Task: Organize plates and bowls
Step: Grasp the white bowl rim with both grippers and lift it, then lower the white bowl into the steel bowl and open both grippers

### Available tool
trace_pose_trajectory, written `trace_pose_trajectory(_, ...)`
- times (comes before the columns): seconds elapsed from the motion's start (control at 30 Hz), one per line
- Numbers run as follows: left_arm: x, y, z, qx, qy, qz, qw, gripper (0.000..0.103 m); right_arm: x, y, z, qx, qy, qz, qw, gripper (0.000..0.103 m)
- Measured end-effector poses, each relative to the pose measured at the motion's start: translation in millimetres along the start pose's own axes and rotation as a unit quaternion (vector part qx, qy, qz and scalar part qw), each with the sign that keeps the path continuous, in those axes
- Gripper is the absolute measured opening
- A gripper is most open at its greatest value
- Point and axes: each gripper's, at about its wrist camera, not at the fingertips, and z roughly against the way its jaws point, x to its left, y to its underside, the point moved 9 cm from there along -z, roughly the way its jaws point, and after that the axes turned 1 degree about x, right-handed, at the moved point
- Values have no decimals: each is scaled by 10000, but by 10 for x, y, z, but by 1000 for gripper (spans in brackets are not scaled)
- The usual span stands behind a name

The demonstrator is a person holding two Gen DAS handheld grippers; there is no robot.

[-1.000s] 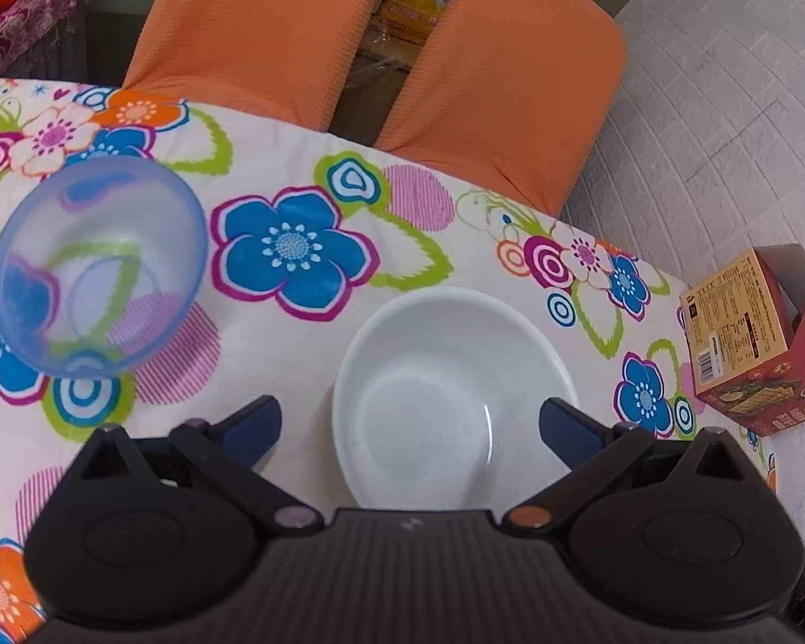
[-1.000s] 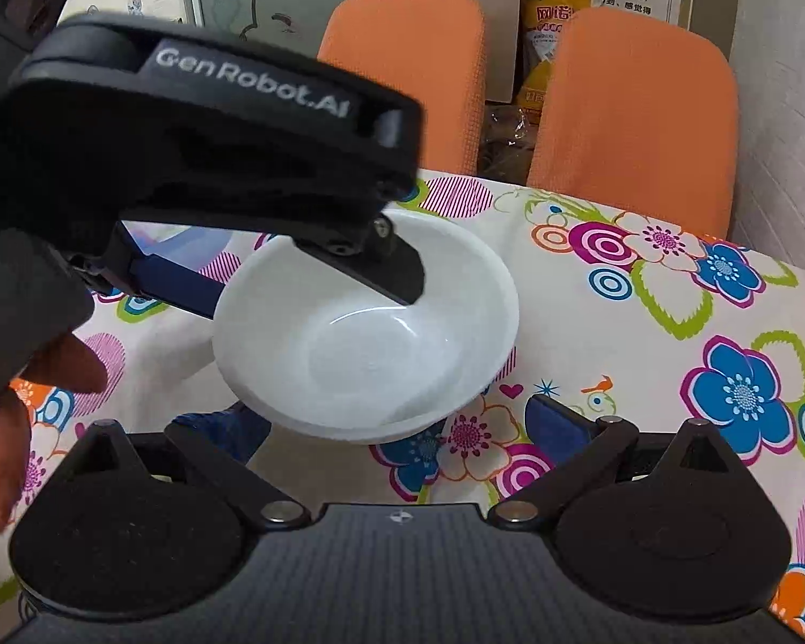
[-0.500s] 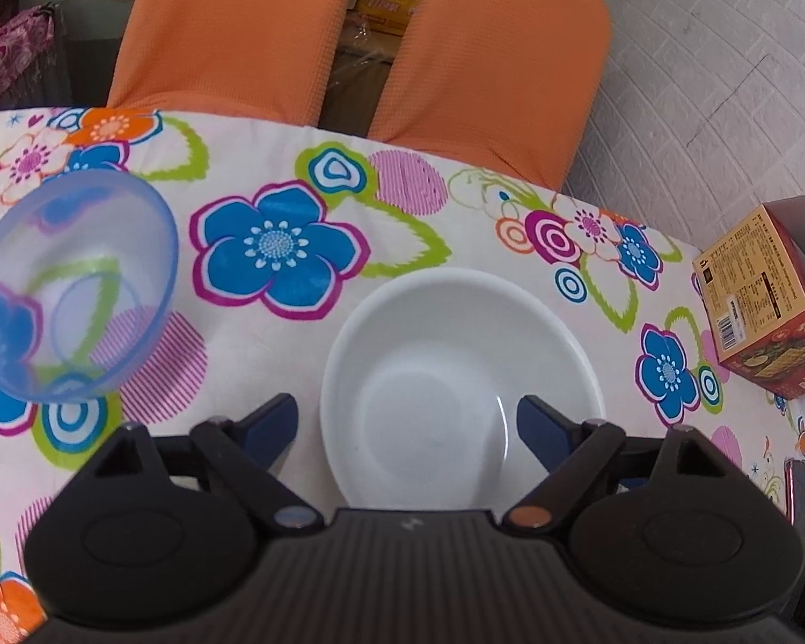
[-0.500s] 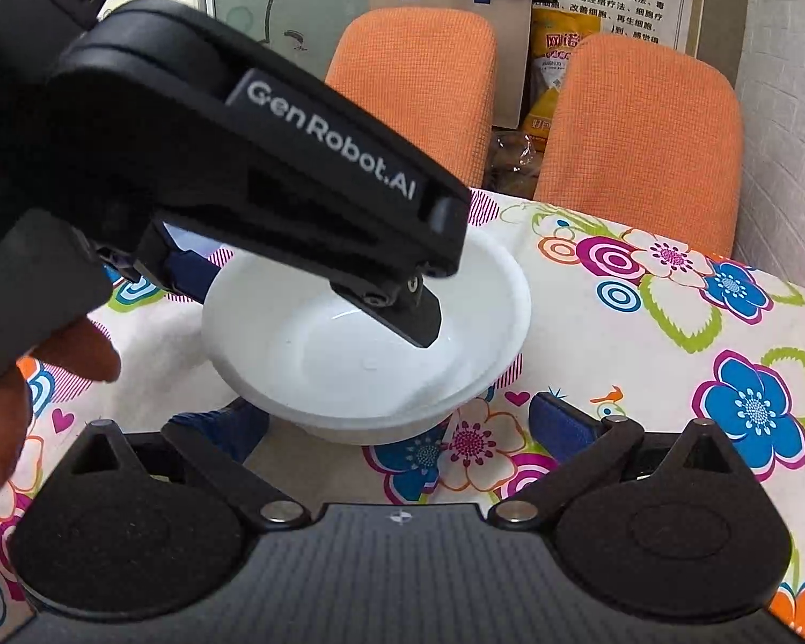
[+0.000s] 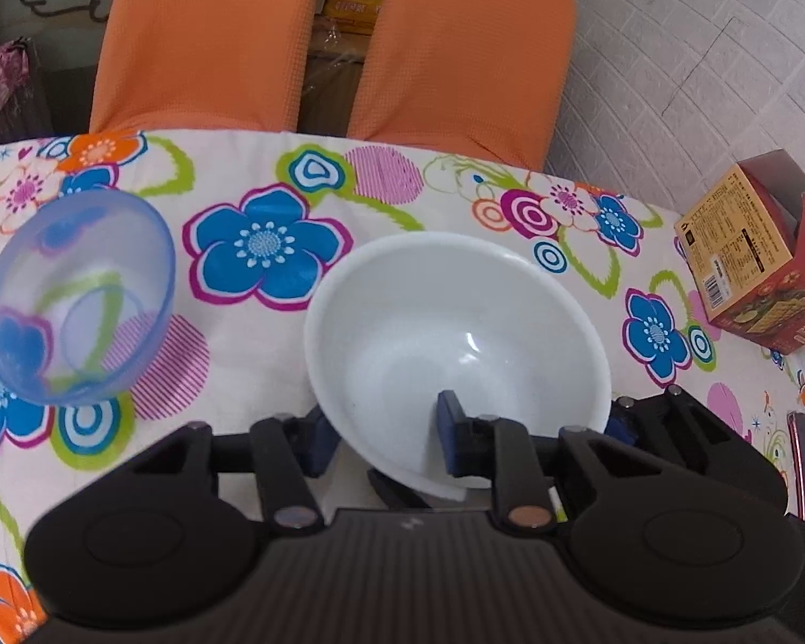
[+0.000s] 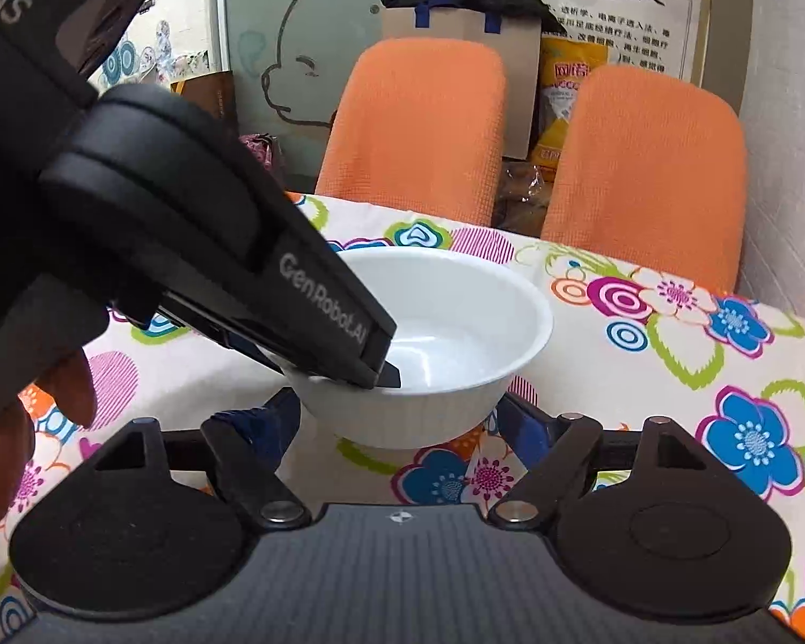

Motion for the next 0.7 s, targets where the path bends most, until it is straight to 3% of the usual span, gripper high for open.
trace_pose_trajectory(0.17, -154, 137, 398, -246, 153, -169, 9994, 22, 99, -7, 410, -356, 226, 253, 9988, 68)
trace_pose_trajectory(0.33, -394, 484, 929, -458, 216, -443, 9977, 23, 246, 57, 1017, -520, 266, 388, 9975, 68)
trace_pose_trajectory(0.53, -658, 1224, 1375, -418, 455, -719, 9955, 23, 637, 436, 1769, -475, 346, 313, 9978, 69)
trace_pose_trajectory(0.7, -774, 1879, 1416, -176, 581, -979, 9933, 24, 1006, 872, 2031, -280, 553, 8, 9981, 70)
